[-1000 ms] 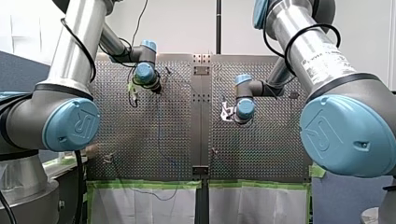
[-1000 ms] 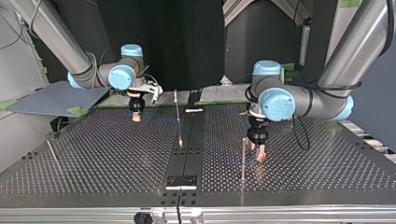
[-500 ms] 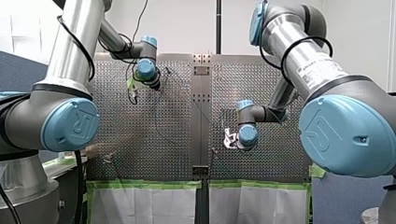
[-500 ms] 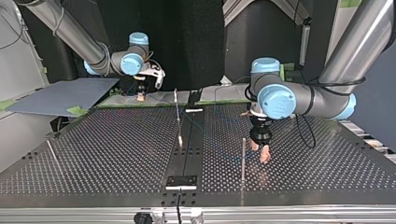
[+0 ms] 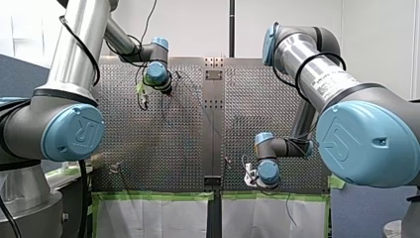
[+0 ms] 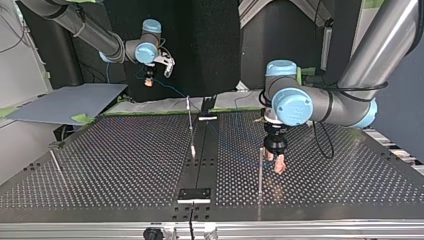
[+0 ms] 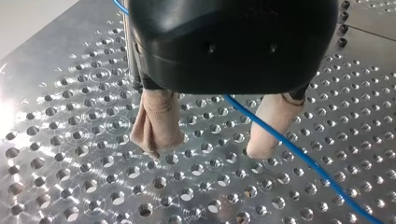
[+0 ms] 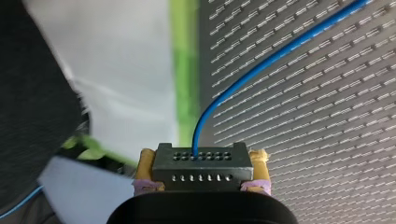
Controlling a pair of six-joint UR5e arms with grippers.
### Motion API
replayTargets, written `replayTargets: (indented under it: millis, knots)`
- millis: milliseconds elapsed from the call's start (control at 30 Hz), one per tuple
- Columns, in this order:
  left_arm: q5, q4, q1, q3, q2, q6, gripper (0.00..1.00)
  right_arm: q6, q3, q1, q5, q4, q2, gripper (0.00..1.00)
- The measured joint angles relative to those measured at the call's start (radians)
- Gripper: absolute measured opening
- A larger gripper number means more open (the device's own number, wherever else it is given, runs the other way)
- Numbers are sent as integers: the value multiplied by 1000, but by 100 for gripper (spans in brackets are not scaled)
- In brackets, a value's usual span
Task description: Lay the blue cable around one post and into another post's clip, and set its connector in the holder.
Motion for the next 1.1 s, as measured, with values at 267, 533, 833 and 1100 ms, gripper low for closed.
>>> replayTargets:
  millis: [267, 533, 833, 1100]
  knots:
    - [-7, 0, -8, 0, 0, 6, 100, 24, 60, -30, 1, -61, 60, 0]
    - [-11, 3, -10, 0, 0, 11, 100, 10, 123, -46, -41, -131, 131, 0]
    - [-11, 3, -14, 0, 0, 16, 100, 22, 74, -70, -60, -201, 201, 0]
    - [-12, 3, -21, 0, 0, 19, 100, 20, 40, -99, -92, -283, 283, 0]
